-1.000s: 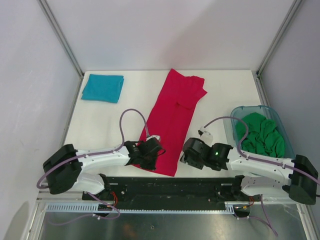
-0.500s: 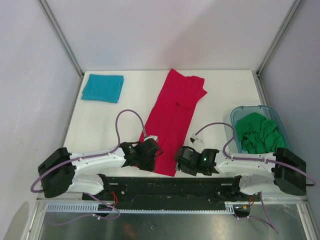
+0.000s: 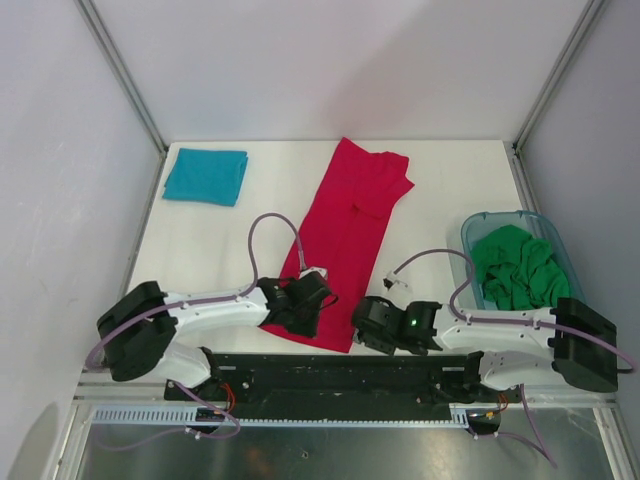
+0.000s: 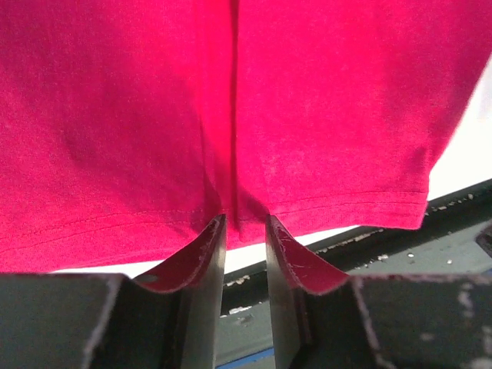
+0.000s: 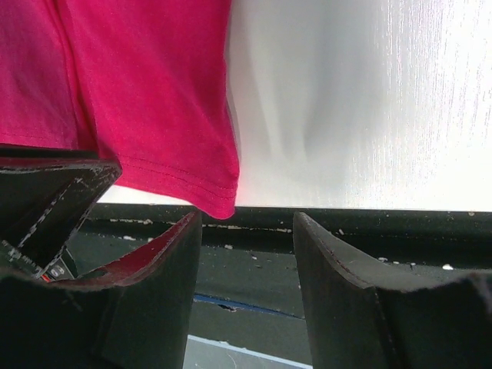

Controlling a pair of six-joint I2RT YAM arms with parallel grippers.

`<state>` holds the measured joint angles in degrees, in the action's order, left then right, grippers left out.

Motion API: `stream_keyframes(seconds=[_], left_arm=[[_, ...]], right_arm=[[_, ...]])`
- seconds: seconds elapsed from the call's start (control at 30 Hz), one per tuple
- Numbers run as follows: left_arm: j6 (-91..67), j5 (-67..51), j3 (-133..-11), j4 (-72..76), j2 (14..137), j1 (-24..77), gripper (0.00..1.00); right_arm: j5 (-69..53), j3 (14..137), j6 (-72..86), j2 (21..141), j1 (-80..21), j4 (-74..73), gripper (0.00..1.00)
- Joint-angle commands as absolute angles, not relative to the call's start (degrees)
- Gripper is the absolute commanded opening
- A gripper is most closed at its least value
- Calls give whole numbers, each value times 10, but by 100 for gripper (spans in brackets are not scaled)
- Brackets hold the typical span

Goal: Fold and stack the t-shirts
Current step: Grab the bottom of the folded rectangular tshirt with both arms

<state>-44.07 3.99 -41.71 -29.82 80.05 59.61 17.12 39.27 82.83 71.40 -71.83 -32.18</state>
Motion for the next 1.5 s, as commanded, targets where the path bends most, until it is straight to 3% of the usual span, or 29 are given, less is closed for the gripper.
stream_keyframes(seconds=[0.0, 0.67, 1.47], left_arm=[[-429, 61, -431, -290, 816, 598, 30], [-424, 49, -422, -284, 794, 598, 1], [-426, 46, -387, -307, 764, 579, 0]], right_arm=[[193, 381, 851, 688, -724, -327, 56], [189, 367, 859, 701, -734, -309, 56], [184, 367, 883, 743, -757, -236, 52]])
